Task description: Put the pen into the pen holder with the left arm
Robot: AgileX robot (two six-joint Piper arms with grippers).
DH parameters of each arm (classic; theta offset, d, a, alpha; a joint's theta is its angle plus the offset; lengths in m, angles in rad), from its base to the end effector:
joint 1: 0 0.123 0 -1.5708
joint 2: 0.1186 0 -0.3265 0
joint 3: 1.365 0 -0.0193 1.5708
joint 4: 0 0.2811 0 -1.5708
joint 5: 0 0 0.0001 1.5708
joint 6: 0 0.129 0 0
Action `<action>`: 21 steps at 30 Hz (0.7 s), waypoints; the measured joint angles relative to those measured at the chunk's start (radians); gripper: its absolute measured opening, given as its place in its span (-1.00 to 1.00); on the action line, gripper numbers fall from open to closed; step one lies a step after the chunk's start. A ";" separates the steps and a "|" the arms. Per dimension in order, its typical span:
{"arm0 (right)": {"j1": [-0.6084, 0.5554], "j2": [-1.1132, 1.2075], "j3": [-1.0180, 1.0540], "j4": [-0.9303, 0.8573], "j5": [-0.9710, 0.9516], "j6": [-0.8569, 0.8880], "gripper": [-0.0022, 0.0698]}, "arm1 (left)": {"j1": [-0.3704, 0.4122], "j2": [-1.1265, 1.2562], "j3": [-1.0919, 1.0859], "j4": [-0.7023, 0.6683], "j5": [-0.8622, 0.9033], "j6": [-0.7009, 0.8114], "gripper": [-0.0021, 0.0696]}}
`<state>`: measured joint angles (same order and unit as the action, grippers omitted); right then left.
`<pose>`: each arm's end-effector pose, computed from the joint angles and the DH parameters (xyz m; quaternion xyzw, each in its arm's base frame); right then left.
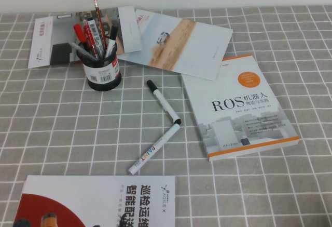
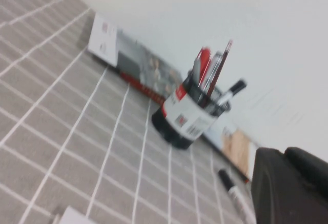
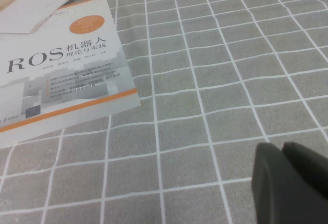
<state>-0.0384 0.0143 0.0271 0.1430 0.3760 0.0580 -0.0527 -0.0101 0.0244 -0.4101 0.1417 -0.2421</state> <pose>0.0785 0.0038 0.1570 0.0779 0.8088 0.0656 0.5792 0.0824 -0.0117 0.1906 -0.1948 0.7004 -0.2550 0.6375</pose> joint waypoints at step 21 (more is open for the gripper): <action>0.000 0.000 0.000 0.000 0.000 0.000 -0.98 | 0.000 0.073 -0.124 -0.017 0.174 0.025 -0.95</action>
<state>-0.0384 0.0143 0.0271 0.1430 0.3760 0.0580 -0.0527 0.0630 -0.0991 -0.4270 0.3156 -0.2171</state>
